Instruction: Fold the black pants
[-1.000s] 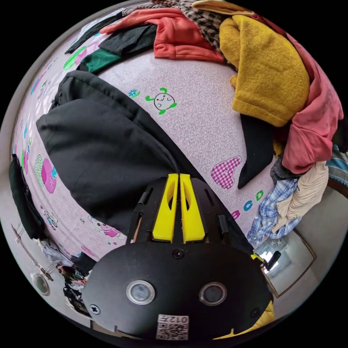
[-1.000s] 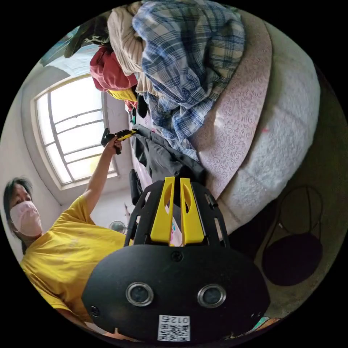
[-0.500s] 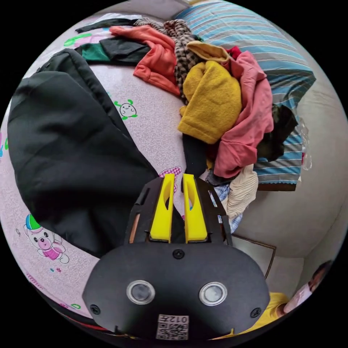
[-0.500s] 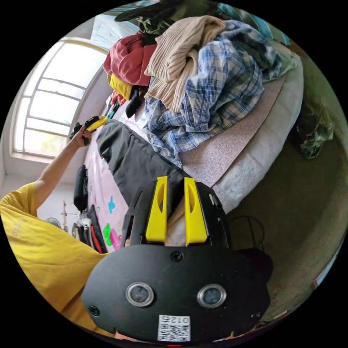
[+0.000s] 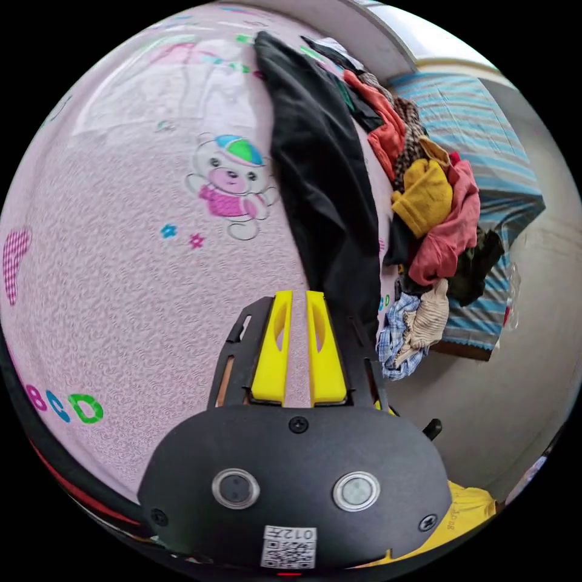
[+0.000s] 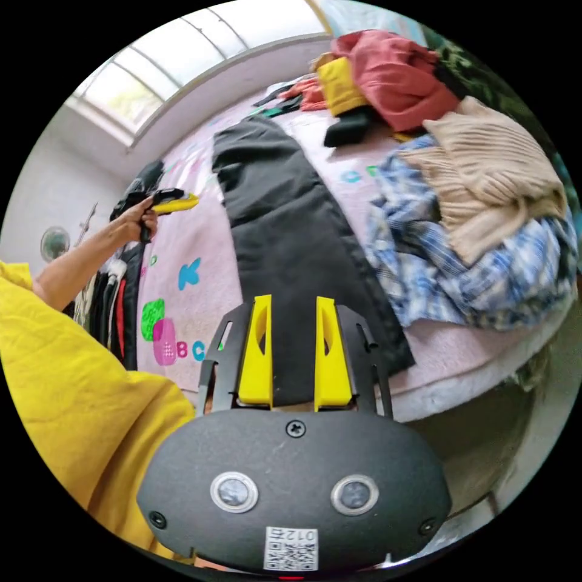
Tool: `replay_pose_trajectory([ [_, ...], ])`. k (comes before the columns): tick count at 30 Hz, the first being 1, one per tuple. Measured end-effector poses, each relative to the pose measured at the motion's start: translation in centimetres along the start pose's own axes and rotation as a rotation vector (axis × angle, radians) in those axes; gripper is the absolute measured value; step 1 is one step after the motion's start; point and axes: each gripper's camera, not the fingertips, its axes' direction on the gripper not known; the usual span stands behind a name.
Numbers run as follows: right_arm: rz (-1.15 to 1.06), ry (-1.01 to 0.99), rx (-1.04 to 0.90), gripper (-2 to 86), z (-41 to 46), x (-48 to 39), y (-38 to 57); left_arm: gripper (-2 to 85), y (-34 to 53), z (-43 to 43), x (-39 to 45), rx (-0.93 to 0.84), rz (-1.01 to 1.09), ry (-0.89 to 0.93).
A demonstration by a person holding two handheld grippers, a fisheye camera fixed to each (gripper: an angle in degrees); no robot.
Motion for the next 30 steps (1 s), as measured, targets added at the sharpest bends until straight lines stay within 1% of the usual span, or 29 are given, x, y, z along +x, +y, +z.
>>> replay_pose_trajectory([
  [2,-0.161,-0.047,-0.091,11.2,2.8,-4.6,-2.4,2.6,0.5,-1.2,-2.4,0.026,-0.049,0.023],
  [3,-0.206,-0.042,-0.105,11.3,3.5,-5.8,-3.0,2.8,0.4,-1.8,-3.4,0.04,-0.059,0.039],
  [5,-0.365,0.013,-0.145,11.5,6.1,-10.0,-5.5,3.1,-0.1,-2.7,-4.2,0.061,-0.067,0.047],
  [8,-0.465,0.065,-0.193,11.6,8.5,-13.1,-8.4,3.8,-2.1,-4.3,-4.4,0.114,-0.051,0.035],
  [12,-0.48,0.077,-0.247,9.7,9.6,-14.5,-11.0,4.9,-6.9,-6.5,-5.1,0.154,-0.059,0.038],
  [16,-0.514,0.143,-0.259,5.4,9.3,-15.5,-12.8,6.8,-13.1,-7.8,-5.6,0.146,-0.047,0.038],
  [22,-0.521,0.127,-0.262,2.5,8.0,-15.9,-13.9,8.3,-21.6,-8.6,-4.9,0.143,0.003,0.046],
  [24,-0.52,0.127,-0.26,1.8,7.7,-16.0,-14.3,6.9,-23.5,-7.6,-4.4,0.077,0.024,0.059],
  [26,-0.508,0.087,-0.266,1.0,7.2,-15.9,-14.9,5.2,-24.5,-6.9,-3.6,0.032,0.051,0.026],
  [27,-0.504,0.078,-0.268,0.9,7.0,-15.8,-15.1,4.0,-24.7,-6.8,-3.1,0.012,0.067,-0.021],
  [30,-0.532,0.012,-0.315,0.5,6.4,-15.5,-15.7,2.0,-23.9,-8.3,-2.8,0.03,0.089,-0.09],
])
